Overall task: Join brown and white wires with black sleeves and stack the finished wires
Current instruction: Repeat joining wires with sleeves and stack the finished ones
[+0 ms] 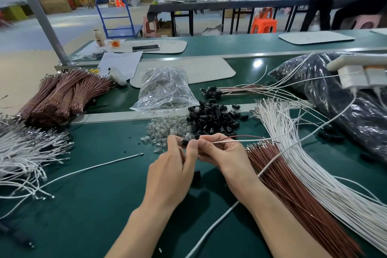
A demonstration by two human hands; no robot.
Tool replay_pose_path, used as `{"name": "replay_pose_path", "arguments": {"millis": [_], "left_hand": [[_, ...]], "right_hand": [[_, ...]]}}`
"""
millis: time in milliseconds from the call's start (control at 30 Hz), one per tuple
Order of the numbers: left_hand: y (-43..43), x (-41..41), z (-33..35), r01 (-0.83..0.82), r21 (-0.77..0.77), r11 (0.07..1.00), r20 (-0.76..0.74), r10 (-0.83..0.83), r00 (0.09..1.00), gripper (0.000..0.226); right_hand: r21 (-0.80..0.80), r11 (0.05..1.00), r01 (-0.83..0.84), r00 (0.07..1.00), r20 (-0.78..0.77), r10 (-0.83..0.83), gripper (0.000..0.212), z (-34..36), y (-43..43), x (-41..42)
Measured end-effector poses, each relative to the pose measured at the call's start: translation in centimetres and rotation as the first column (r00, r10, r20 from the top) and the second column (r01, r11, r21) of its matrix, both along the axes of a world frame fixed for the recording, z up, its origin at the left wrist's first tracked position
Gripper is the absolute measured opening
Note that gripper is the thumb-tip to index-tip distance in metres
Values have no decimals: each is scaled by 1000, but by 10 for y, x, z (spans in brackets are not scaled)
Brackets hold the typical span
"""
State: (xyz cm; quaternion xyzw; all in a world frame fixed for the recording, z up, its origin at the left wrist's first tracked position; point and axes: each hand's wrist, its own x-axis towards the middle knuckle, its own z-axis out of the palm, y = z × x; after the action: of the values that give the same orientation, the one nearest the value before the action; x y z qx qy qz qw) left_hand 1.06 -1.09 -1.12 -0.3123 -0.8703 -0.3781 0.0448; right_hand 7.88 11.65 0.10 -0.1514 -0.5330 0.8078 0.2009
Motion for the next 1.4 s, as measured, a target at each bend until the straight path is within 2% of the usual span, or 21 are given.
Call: {"name": "replay_pose_path", "arguments": {"millis": [67, 233, 633, 733, 833, 933, 1033, 1100, 1233, 1300, 1400], "left_hand": [[-1, 0, 0, -17, -21, 1000, -12, 17, 1000, 54], [1, 0, 0, -51, -76, 996, -46, 48, 998, 49], [3, -2, -1, -83, -136, 987, -63, 75, 995, 48], [3, -3, -2, -76, -77, 994, -42, 73, 996, 51], [1, -6, -2, -80, 110, 991, 69, 72, 995, 50], [-2, -17, 1, -209, 419, 884, 327, 68, 943, 45], [-14, -36, 5, -398, 542, 740, 487, 110, 867, 34], [-22, -47, 9, -519, 602, 607, 572, 126, 811, 28], [-36, -61, 17, -657, 660, 364, 649, 164, 743, 23], [-40, -64, 18, -673, 678, 296, 657, 168, 735, 24], [-42, -64, 19, -681, 689, 249, 657, 181, 732, 22]], "right_hand": [[-14, 1000, -23, 1000, 0, 23, 29, 1, 0, 1], [-20, 997, -74, 997, 4, 74, 37, 1, 2, 1], [-73, 988, -133, 991, -26, 132, 35, -3, 4, -1], [-74, 989, -125, 992, -39, 123, 30, -3, 4, -2], [-73, 993, -94, 995, -50, 91, 27, -1, 3, -3], [-123, 992, -38, 997, -73, 30, 27, 0, 4, -2], [-181, 983, 8, 996, -87, -24, 27, 2, 8, -1], [-178, 984, 21, 995, -88, -38, 24, 3, 8, -1], [-106, 994, 25, 996, -86, -34, 23, 4, 5, 1], [-75, 997, 36, 995, -94, -43, 21, 5, 5, 2], [-23, 995, 97, 991, -93, -99, 19, 9, 9, 5]]}}
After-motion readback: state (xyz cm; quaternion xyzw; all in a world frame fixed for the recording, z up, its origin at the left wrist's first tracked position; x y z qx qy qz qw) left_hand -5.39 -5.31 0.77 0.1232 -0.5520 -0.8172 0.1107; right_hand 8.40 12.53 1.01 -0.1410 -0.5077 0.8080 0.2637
